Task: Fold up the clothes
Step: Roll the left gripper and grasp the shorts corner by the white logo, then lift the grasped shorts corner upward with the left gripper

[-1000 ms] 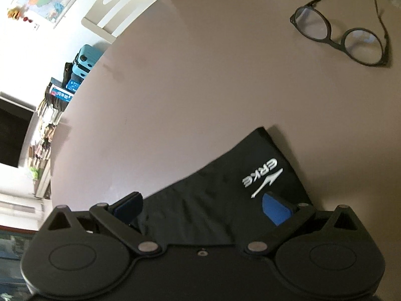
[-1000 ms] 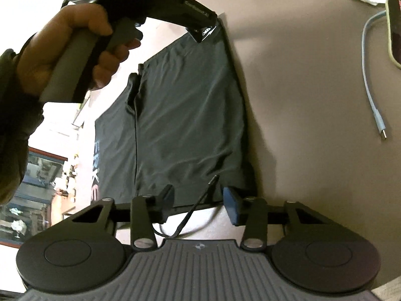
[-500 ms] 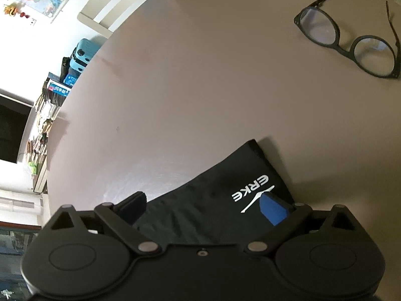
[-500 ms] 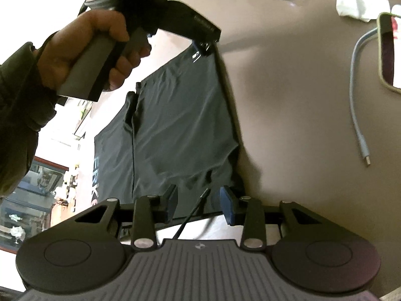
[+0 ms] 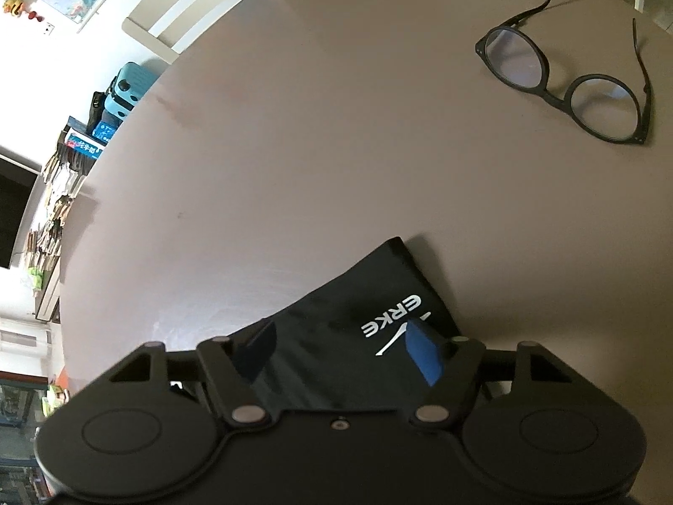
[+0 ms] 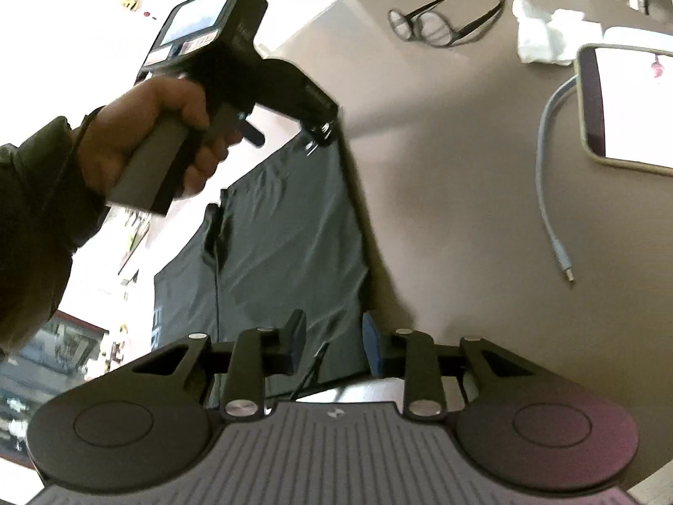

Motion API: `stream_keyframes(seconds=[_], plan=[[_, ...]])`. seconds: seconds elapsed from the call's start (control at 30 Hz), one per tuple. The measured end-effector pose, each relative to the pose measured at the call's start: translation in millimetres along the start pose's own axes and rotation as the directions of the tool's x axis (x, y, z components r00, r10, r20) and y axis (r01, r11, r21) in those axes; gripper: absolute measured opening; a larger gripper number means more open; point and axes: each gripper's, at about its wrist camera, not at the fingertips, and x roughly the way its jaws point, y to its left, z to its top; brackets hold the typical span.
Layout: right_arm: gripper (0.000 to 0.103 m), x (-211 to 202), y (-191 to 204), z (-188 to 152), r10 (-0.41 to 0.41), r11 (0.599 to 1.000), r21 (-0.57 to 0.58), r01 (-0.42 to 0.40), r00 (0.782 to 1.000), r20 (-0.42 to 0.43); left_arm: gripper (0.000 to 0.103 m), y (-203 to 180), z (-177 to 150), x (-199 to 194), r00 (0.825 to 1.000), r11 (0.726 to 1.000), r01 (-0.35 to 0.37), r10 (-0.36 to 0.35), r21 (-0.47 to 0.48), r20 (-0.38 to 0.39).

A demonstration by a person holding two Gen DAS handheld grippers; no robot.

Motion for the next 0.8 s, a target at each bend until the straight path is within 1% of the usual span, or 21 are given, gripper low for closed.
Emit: stream_keyframes(seconds=[0.1, 0.17, 0.3, 0.33, 0.37, 0.43, 0.47, 0.5, 0.53, 0.63, 0.73, 0.8], plan=[[0.031, 8.0, -0.1, -2.7, -0.009, 1.0, -0.01, 0.009, 1.0, -0.021, 0.068, 0.2, -1.3, -1.2, 1.0, 1.0, 0.004, -0.004, -0.008, -0.002], [0.031, 7.9, 0.0, -2.0, -0.025, 1.0, -0.011, 0.025, 1.0, -0.002, 0.07, 0.7, -2.4, -2.0, 1.0, 1.0, 0.003, -0.003, -0.008, -0.001], [0.031, 20.8, 3.8, -5.9, -0.044, 0.998, -0.04, 0.043, 0.999, -0.027, 0.071, 2.2, -3.6, -2.5, 1.0, 1.0, 0.0, 0.0, -0.015, 0.005], [0.028, 23.5, 5.2, -7.6, -0.049, 0.998, -0.051, 0.048, 0.998, -0.03, 0.071, 1.8, -4.3, -3.1, 1.0, 1.0, 0.001, -0.001, -0.014, 0.009], [0.022, 23.3, 5.5, -9.0, -0.054, 0.997, -0.054, 0.053, 0.998, -0.025, 0.069, 1.5, -5.0, -3.8, 1.0, 1.0, 0.003, -0.002, -0.014, 0.013], [0.014, 24.4, 3.2, -9.9, -0.065, 0.997, -0.04, 0.064, 0.998, -0.016, 0.053, 1.2, -6.8, -5.2, 1.0, 1.0, 0.026, -0.026, -0.017, 0.017], [0.012, 23.6, 1.6, -10.8, -0.063, 0.997, -0.035, 0.062, 0.998, -0.014, 0.025, 1.1, -7.9, -6.0, 0.999, 0.999, 0.044, -0.043, -0.019, 0.018], [0.011, 23.2, 0.4, -11.4, -0.062, 0.998, -0.03, 0.062, 0.998, -0.011, 0.002, 1.0, -8.7, -6.2, 0.998, 0.998, 0.056, -0.056, -0.021, 0.017], [0.011, 21.4, -0.2, -12.4, -0.06, 0.998, -0.027, 0.06, 0.998, -0.009, 0.001, 0.8, -9.9, -5.8, 0.998, 0.998, 0.061, -0.061, -0.02, 0.016], [0.01, 13.8, -0.1, -13.6, -0.044, 0.998, -0.034, 0.045, 0.999, 0.011, 0.001, 0.3, -16.5, -10.4, 0.994, 0.995, 0.098, -0.097, -0.015, 0.056], [0.01, 4.4, 4.7, -12.5, -0.031, 0.998, -0.05, 0.033, 0.999, 0.028, 0.001, 4.6, -18.9, -24.2, 0.983, 0.99, 0.143, -0.141, -0.007, 0.12], [0.01, -2.9, 13.3, -10.9, -0.027, 0.996, -0.079, 0.03, 0.999, 0.045, 0.001, 13.2, -19.1, -35.1, 0.974, 0.986, 0.166, -0.161, -0.019, 0.159]])
